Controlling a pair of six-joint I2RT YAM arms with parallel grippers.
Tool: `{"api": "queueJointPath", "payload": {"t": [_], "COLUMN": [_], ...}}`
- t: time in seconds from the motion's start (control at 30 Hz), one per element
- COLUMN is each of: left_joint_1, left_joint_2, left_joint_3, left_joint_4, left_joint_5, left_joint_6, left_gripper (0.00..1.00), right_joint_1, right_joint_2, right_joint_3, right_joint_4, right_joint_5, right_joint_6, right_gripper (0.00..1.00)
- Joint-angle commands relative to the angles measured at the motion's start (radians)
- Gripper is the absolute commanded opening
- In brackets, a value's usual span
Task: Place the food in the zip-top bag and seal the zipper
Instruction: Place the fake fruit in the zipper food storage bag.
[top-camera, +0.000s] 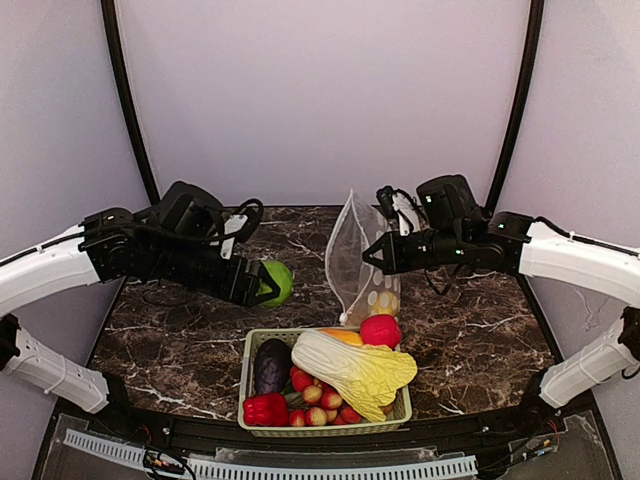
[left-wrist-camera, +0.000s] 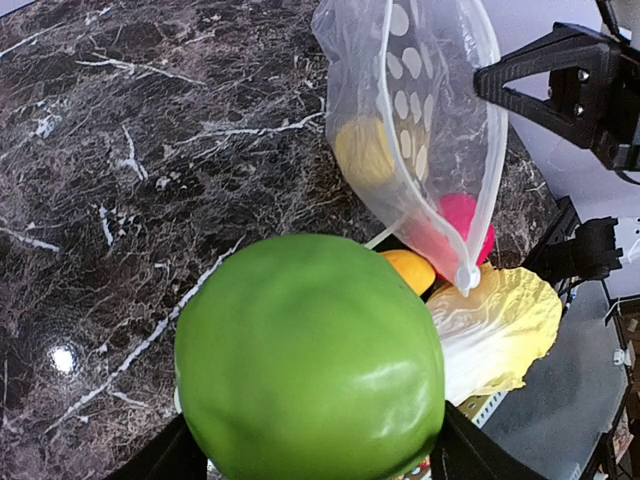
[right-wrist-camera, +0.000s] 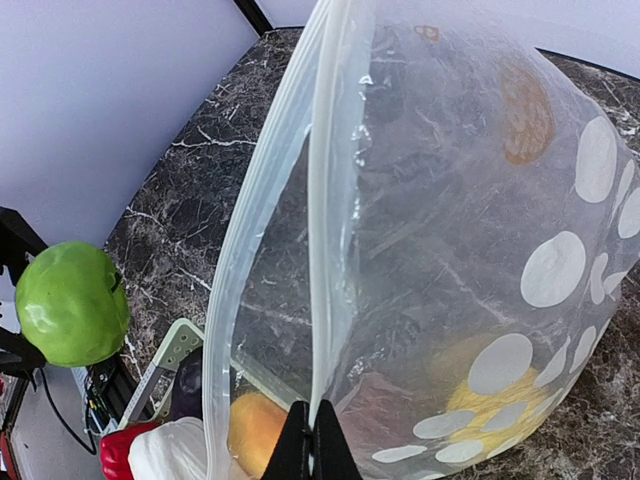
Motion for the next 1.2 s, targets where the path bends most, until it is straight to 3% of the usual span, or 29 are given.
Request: {"api": "queueJointPath", "payload": {"t": [0.0, 0.6, 1.17], "left_joint_1": [0.011, 0.012, 0.025], "left_joint_2": [0.04, 0.285, 0.459], "left_joint_3": [0.093, 0.303, 0.407], "left_joint_4": [0.004, 0.232, 0.197], "left_joint_5": [0.06, 0.255, 0.101], "left_joint_6": [0.052, 0.029, 0.043], "left_gripper": [0.73, 0.71, 0.73], "right_joint_1": [-0.004, -0.004, -0.004], "right_joint_2": [0.012, -0.016, -0.068], "right_joint_3": [0.027, 0.028, 0.011], "right_joint_4": [-0.006, -0.01, -0.006], "right_joint_5": [0.002, -0.006, -0.038], "right_joint_6": [-0.025, -0.006, 0.019], "right_gripper": [0.0, 0.0, 0.0]}}
